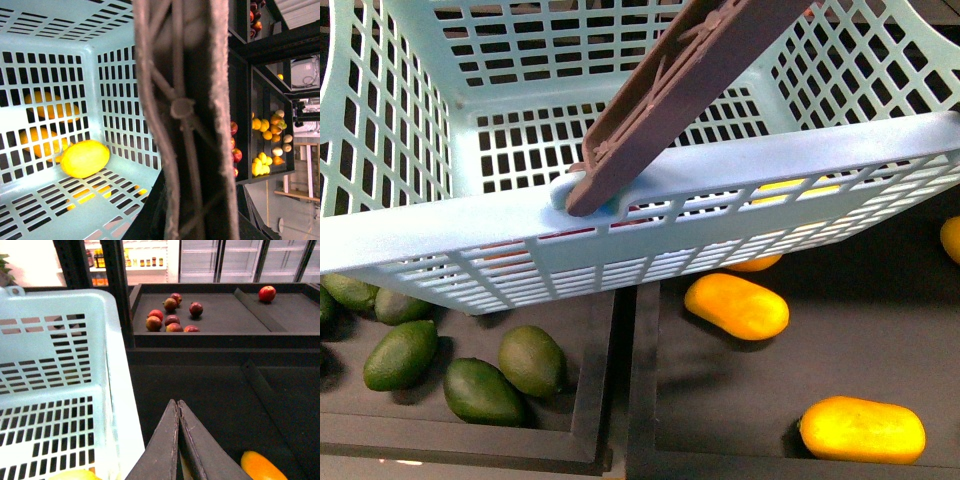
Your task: Pick lemon and mango into basket
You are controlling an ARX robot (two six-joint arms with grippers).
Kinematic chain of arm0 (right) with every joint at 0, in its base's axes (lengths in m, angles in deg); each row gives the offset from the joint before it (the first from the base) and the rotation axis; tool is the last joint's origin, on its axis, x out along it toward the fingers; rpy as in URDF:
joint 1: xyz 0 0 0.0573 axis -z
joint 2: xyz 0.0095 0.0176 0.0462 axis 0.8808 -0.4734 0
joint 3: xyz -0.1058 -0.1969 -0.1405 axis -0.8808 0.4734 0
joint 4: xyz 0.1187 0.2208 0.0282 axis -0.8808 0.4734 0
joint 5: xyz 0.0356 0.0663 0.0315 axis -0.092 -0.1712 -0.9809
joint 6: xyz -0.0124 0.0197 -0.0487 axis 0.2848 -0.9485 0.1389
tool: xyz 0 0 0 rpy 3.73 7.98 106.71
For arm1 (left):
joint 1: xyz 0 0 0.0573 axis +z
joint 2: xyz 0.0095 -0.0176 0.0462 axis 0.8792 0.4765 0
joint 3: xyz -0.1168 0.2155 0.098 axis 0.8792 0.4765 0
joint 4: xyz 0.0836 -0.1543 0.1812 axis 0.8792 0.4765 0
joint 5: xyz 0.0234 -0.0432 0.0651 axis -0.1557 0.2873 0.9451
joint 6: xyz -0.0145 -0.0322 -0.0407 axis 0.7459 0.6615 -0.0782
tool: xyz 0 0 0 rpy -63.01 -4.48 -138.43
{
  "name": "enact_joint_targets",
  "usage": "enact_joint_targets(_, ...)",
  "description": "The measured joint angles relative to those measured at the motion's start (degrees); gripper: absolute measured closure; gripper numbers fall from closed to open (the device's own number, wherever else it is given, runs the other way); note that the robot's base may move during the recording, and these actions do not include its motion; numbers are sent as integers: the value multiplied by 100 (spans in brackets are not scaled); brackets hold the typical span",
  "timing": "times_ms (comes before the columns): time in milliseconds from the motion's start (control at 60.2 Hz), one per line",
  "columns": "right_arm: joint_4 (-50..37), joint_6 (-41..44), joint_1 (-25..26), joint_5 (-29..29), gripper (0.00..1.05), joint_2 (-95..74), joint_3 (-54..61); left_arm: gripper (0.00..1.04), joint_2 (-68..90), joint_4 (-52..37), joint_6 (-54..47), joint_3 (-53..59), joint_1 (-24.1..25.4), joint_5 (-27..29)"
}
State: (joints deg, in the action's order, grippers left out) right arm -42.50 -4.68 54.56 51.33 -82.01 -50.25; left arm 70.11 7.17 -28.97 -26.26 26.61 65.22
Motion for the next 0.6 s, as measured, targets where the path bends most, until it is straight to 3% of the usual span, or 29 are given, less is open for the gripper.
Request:
enact_joint_targets(133, 223, 13, 210, -216, 103, 588, 367, 100, 0, 0, -2, 0, 0, -20)
enact_joint_targets(216, 393, 15, 570, -649, 103, 876, 501, 100, 0, 0, -2, 0, 0, 0)
enact_joint_targets(598, 1119, 15, 697, -680, 103, 1958, 850, 100, 0, 0, -22, 0, 0, -2)
